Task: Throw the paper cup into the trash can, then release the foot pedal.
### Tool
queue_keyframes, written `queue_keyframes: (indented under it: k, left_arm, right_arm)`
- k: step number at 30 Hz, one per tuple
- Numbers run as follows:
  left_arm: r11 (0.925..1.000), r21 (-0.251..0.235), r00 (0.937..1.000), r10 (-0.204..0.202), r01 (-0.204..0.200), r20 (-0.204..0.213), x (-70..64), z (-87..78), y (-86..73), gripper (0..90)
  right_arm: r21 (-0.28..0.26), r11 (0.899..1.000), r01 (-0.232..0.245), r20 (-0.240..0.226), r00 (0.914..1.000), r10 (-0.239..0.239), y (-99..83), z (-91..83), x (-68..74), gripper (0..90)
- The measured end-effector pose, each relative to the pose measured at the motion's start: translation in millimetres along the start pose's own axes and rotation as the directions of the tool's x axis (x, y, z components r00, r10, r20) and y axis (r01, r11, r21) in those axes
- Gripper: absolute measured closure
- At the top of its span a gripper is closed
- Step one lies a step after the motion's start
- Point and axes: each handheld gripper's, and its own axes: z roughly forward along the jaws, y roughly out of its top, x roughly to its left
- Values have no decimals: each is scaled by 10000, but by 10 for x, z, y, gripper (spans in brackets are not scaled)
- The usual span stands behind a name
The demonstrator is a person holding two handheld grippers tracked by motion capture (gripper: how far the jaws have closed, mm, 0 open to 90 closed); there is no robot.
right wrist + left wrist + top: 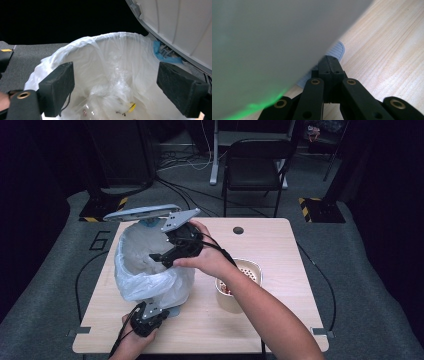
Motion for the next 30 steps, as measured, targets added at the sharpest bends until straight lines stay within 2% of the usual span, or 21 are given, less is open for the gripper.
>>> queue_keyframes:
  k: [1, 3, 4, 5, 6, 10, 11, 12, 13, 14, 16, 18, 19, 20, 21, 22, 23, 25, 28, 29, 30]
  left_arm:
    - [9995, 191, 9997, 244, -243, -15, 23, -12, 3, 900]
    - [9991, 303, 9995, 310, -309, -18, 40, -19, 2, 900]
    - [9995, -186, 9997, -240, 241, 81, 6, 9, -3, 900]
    - [9995, -186, 9997, -240, 241, 81, 6, 9, -3, 900]
    - [9994, 157, 9995, 291, -292, 75, 56, -12, 7, 900]
    - [9996, 264, 9999, 109, -112, 104, 56, -15, 9, 900]
    - [9999, 146, 9998, -85, 82, 162, 48, -8, 9, 900]
    - [9998, 173, 9998, 82, -86, 204, 78, -10, 15, 900]
    - [9998, 173, 9998, 82, -86, 204, 78, -10, 15, 900]
    - [9999, 87, 9994, -77, 74, 351, 92, -9, 7, 900]
    - [9998, 119, 9992, -169, 165, 366, 92, -11, 8, 900]
    - [9995, 165, 9988, -286, 280, 395, 101, -25, 9, 900]
    - [9997, 127, 9989, -207, 201, 429, 110, -32, 14, 900]
    - [9989, 26, 9979, -472, 472, 445, 94, -36, 9, 900]
    - [9996, 61, 9986, -266, 263, 461, 116, -52, 16, 900]
    - [9982, -31, 9968, -602, 604, 527, 113, -68, 15, 900]
    - [9982, -31, 9968, -602, 604, 527, 113, -68, 15, 900]
    - [9941, -290, 9926, -1024, 1044, 646, 108, -79, 20, 900]
    - [9900, -420, 9882, -1312, 1348, 787, 118, -126, 32, 895]
    - [9891, -572, 9881, -1305, 1354, 813, 130, -135, 35, 895]
    - [9916, -445, 9895, -1175, 1215, 841, 148, -149, 33, 876]
  right_arm:
    - [0, 10000, 0, 0, 10000, 0, 0, 0, 0, 147]
    - [-36, 10000, 52, -168, 9998, -53, -52, -153, 13, 172]
    - [-34, 9999, 122, -106, 9999, -122, -82, -207, 17, 174]
    - [-34, 9999, 122, -106, 9999, -122, -82, -207, 17, 174]
    - [106, 9999, 124, -54, 9999, -123, -150, -305, 18, 174]
    - [146, 9998, 96, 146, 9998, -98, -262, -452, 15, 174]
    - [122, 9999, 57, 212, 9998, -60, -299, -500, 14, 174]
    - [185, 9998, 18, 350, 9994, -24, -372, -591, 17, 174]
    - [185, 9998, 18, 350, 9994, -24, -372, -591, 17, 174]
    - [316, 9995, 57, 527, 9986, -74, -439, -677, 17, 174]
    - [325, 9995, 53, 637, 9979, -73, -469, -721, 19, 174]
    - [182, 9998, -124, 929, 9956, 106, -559, -854, 17, 178]
    - [182, 9998, -124, 929, 9956, 106, -559, -854, 17, 178]
    - [186, 9998, -53, 1096, 9940, 33, -601, -915, 14, 179]
    - [186, 9998, -53, 1096, 9940, 33, -601, -915, 14, 179]
    - [265, 9996, -95, 1293, 9916, 60, -640, -972, 12, 179]
    - [265, 9996, -95, 1293, 9916, 60, -640, -972, 12, 179]
    - [240, 9995, -193, 1386, 9902, 158, -682, -1031, 2, 183]
    - [414, 9986, -319, 1567, 9873, 251, -774, -1086, -16, 187]
    - [414, 9986, -319, 1567, 9873, 251, -774, -1086, -16, 187]
    - [481, 9978, -459, 1644, 9857, 374, -832, -1118, -26, 188]
